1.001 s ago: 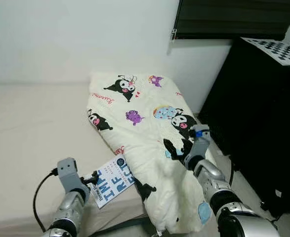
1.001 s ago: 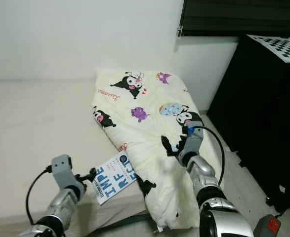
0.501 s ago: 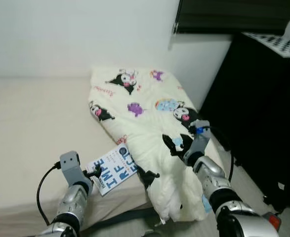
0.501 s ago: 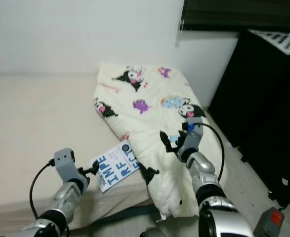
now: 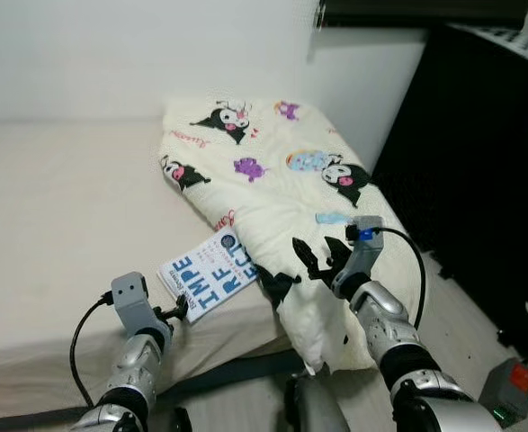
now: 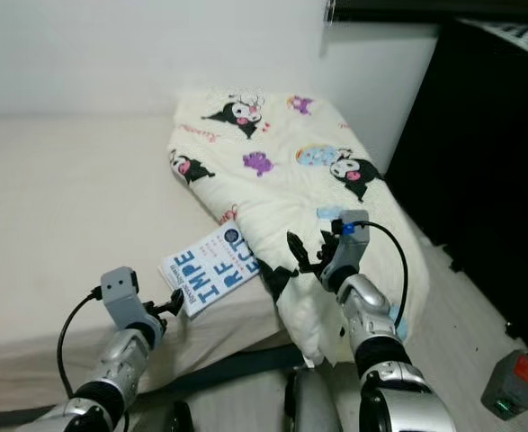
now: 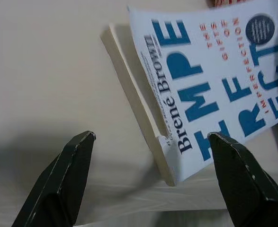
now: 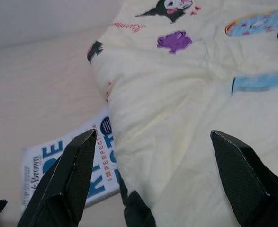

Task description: Clean up the room

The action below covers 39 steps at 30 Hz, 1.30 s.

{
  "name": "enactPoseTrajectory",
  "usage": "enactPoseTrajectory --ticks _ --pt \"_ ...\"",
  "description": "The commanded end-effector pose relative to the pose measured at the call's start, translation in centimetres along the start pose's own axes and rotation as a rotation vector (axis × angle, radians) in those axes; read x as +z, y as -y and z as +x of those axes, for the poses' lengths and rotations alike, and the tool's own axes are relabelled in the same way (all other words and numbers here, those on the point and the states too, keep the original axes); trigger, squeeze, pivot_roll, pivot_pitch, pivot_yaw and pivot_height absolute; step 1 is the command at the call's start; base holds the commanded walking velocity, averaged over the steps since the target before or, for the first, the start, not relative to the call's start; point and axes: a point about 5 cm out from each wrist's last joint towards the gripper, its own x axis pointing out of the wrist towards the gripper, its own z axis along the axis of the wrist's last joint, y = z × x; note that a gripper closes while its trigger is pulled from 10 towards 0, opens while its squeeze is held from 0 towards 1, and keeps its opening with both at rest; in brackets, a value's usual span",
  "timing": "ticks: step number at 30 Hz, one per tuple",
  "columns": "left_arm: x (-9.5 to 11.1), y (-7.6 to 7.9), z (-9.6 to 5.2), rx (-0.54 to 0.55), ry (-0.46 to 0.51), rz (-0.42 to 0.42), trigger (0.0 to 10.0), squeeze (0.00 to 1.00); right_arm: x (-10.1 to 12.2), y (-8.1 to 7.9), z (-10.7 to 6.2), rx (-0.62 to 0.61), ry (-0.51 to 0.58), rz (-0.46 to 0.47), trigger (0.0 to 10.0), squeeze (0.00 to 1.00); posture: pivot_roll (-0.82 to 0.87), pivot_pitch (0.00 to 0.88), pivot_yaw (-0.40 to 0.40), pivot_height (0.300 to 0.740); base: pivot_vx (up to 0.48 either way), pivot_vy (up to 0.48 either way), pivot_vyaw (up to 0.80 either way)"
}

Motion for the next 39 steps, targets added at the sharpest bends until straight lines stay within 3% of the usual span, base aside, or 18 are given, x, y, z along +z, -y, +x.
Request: enactPoseTrajectory --ticks 1,11,13,22,24,27,28,29,30,32,39 --pt "0.0 0.6 0.0 -0.026 0.023 -0.039 10.0 0.0 -0.1 -0.2 -0.2 0.014 0.006 0.013 10.0 0.0 -0.11 0.144 -0.055 0.565 0.0 0.0 0.0" --pt "0.9 0.5 -0.1 -0.047 0.086 -0.082 10.0 0.0 -1.3 -1.0 -1.0 0.029 -0.004 0.031 10.0 0.0 -0.11 0.219 -0.05 0.54 0.0 0.0 0.0" --pt "0.7 0.4 -0.3 -0.056 0.087 -0.062 10.0 0.0 -1.8 -1.4 -1.7 0.033 0.004 0.042 10.0 0.0 -0.11 0.277 -0.041 0.531 0.0 0.0 0.0" --pt "0.1 0.8 -0.5 -0.071 0.058 -0.031 10.0 0.0 -1.2 -1.8 -2.2 0.028 0.043 0.058 10.0 0.0 -0.12 0.329 -0.032 0.526 0.0 0.0 0.0" --pt "0.0 0.8 -0.5 -0.071 0.047 -0.044 10.0 0.0 -0.8 -1.9 -2.4 0.029 0.058 0.062 10.0 0.0 -0.12 0.341 -0.029 0.526 0.0 0.0 0.0" --pt "-0.4 1.2 -0.4 -0.088 0.016 -0.149 10.0 0.0 0.0 -2.1 -2.6 0.027 0.091 0.081 10.0 0.0 -0.13 0.35 -0.027 0.526 0.0 0.0 0.0" --pt "-0.4 1.2 -0.4 -0.088 0.016 -0.149 10.0 0.0 0.0 -2.1 -2.6 0.027 0.091 0.081 10.0 0.0 -0.13 0.35 -0.027 0.526 0.0 0.0 0.0" --pt "-0.6 2.6 -0.3 -0.191 -0.018 -0.294 0.0 0.0 0.7 -2.0 -2.8 0.017 0.12 0.116 10.0 0.0 -0.13 0.355 -0.021 0.526 0.0 0.0 0.0" --pt "-0.6 2.6 -0.3 -0.191 -0.018 -0.294 0.0 0.0 0.7 -2.0 -2.8 0.017 0.12 0.116 10.0 0.0 -0.13 0.355 -0.021 0.526 0.0 0.0 0.0" --pt "-0.6 4.3 -0.4 -0.31 -0.035 -0.353 0.0 0.0 1.4 -2.0 -2.9 0.005 0.149 0.139 10.0 0.0 -0.13 0.353 -0.018 0.526 0.0 0.0 0.0" --pt "-1.1 5.6 -0.7 -0.392 -0.082 -0.355 0.0 0.0 3.7 -1.4 -3.0 -0.05 0.208 0.144 10.0 0.0 -0.13 0.334 -0.013 0.526 0.0 0.0 0.0"
